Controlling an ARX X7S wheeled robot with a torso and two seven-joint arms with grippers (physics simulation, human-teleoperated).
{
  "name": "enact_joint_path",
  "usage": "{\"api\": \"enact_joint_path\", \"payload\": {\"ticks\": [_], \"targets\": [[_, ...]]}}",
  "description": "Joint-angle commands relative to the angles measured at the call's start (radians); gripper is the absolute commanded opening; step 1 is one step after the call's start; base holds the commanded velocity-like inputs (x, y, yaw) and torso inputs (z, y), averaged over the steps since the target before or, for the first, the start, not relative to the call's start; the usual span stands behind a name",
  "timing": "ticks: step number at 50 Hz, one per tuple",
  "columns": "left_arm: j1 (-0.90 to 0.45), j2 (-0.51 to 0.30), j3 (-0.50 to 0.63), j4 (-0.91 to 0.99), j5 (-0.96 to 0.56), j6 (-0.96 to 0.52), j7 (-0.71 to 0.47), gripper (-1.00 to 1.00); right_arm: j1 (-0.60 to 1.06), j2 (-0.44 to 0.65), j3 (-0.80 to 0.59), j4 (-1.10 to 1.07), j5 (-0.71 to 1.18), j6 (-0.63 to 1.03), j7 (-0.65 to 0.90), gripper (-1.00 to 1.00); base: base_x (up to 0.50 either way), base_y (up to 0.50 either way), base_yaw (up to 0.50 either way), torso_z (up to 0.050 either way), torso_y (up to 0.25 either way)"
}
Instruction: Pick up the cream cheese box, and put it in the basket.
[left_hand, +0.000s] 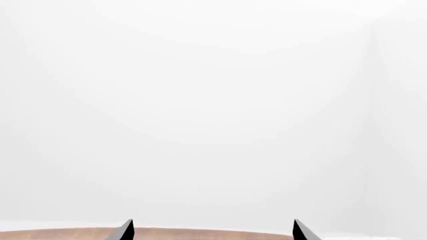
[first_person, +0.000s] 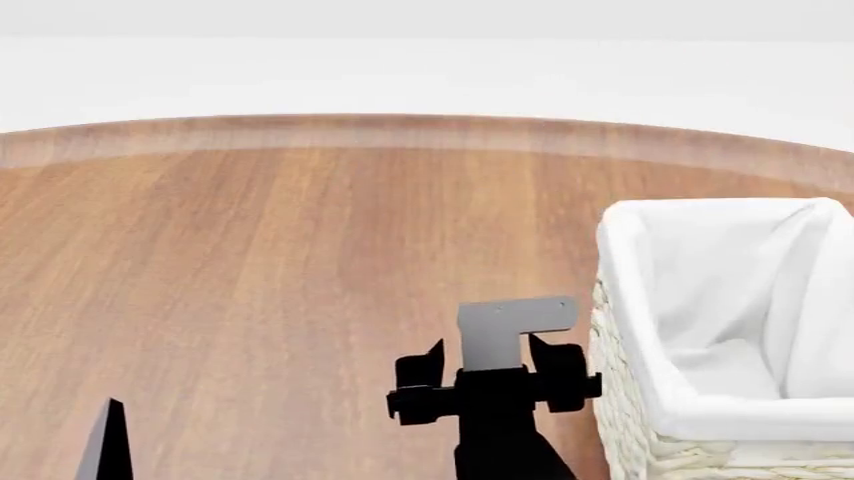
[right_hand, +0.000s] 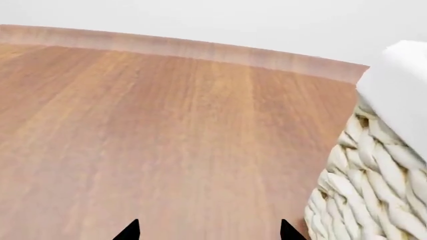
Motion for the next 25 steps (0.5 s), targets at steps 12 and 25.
{"api": "enact_joint_path", "payload": {"ticks": [12, 25], "targets": [[0.002, -0.016, 0.015, 0.002, 0.002, 0.011, 0.002, 1.0, -0.065, 0.0, 0.003, 0.008, -0.041, 0.004, 0.003, 1.0, 0.0, 0.0, 0.0, 0.0, 0.0], [0.002, -0.019, 0.025, -0.002, 0.009, 0.018, 0.0, 1.0, -0.08, 0.0, 0.1, 0.014, -0.126, 0.022, -0.002, 1.0, 0.0, 0.0, 0.0, 0.0, -0.093]]}}
